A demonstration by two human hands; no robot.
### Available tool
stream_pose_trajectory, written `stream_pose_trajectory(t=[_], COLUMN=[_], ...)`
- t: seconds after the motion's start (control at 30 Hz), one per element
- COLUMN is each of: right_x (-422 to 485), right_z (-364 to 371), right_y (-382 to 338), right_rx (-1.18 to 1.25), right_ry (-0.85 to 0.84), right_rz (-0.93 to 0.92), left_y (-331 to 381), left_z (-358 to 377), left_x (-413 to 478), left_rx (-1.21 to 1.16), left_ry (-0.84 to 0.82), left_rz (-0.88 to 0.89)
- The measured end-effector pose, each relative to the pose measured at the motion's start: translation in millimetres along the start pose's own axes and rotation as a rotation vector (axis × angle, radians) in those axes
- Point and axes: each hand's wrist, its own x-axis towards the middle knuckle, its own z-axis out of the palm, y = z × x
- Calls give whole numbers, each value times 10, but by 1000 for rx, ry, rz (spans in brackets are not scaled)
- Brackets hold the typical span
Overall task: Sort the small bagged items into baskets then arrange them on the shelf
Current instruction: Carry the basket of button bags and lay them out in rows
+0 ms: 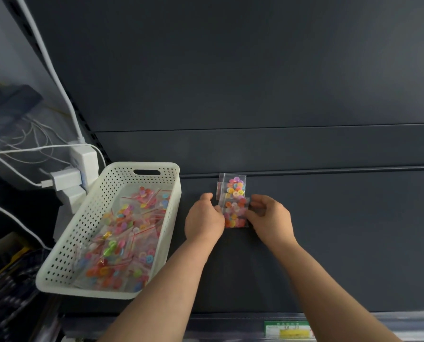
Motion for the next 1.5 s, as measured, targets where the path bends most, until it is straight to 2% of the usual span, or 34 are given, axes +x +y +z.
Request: stream_pose_trajectory(t=[0.33, 0.6, 0.93, 1.1, 1.37, 1.5], right_x=[25, -27, -62, -30, 38, -39], right_z=[63, -5, 107, 161, 125, 52], right_y=[-80, -42, -35, -34, -61, -124], right_rx=[-128, -91, -5, -109, -139, -265], right_ry=[7, 29, 43, 58, 49, 90], right_rz=[-28, -15, -16, -19, -17, -58], left_y=[42, -94, -107, -86, 8, 57], left_z=[-14, -53, -23, -14, -60, -229], left_x=[16, -6, -23, -33, -36, -126], left_rx=[48, -32, 35, 65, 38, 33], left_ry=[-59, -162, -24, -16, -57, -67], left_rz=[56, -10, 47, 68, 16, 108])
